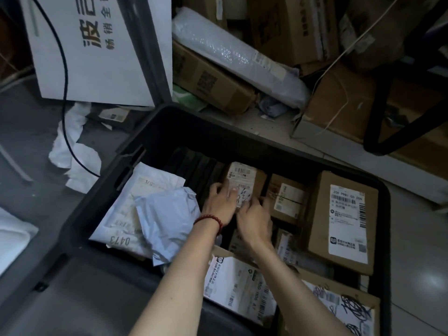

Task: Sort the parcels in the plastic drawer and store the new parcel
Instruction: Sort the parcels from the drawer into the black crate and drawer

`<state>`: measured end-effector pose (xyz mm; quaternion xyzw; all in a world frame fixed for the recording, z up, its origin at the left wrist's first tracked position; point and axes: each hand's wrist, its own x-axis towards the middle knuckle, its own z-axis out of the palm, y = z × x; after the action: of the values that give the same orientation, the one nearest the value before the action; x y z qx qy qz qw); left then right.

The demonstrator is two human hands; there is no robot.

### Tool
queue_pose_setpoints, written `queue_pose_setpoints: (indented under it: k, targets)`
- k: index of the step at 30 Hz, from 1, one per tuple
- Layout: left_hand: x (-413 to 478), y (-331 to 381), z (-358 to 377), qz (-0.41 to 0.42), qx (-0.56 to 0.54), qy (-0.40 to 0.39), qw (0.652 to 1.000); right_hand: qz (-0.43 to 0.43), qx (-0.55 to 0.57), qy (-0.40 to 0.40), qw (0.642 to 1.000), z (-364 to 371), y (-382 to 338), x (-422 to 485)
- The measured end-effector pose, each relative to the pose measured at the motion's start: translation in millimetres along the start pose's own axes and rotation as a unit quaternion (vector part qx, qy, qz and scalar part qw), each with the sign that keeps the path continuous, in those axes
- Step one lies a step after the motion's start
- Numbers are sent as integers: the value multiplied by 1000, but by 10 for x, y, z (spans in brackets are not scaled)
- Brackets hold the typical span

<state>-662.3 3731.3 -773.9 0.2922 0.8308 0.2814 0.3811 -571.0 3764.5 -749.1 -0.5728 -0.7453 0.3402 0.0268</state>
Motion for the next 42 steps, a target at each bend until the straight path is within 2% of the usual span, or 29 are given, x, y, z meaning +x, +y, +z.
queue_pose_setpoints:
  k: [2,5,7,11,17,23,28,34,42]
  targets:
    - [-39,-20,-45,11,55,-7,998,-9,-60,-8,998,-23,10,6]
    - [-161,2,-155,42,242,-4,969,-34,-182,-28,982,-92,1,6]
    - [-303,68,-199,70,318,44,945,-57,-259,-35,963,-169,-15,-20]
    - [-557,223,-329,114,366,136,913,-116,-289,2,950,-339,-64,-152]
    - [-1146,203,-775,27,334,228,914,-216,-257,40,941,-499,-427,-509]
    - [-2037,36,-1457,-100,296,332,890,-340,-179,23,923,-471,-1044,-1195]
    - [-3001,-343,-1938,-208,244,415,851,-447,-168,4,878,-354,-1546,-1959]
    - [-4030,-835,-2223,-287,181,492,802,-548,-127,-50,825,-117,-1949,-2872]
    - [-4908,-1368,-2206,-350,169,523,758,-598,-171,-157,767,235,-2256,-3706]
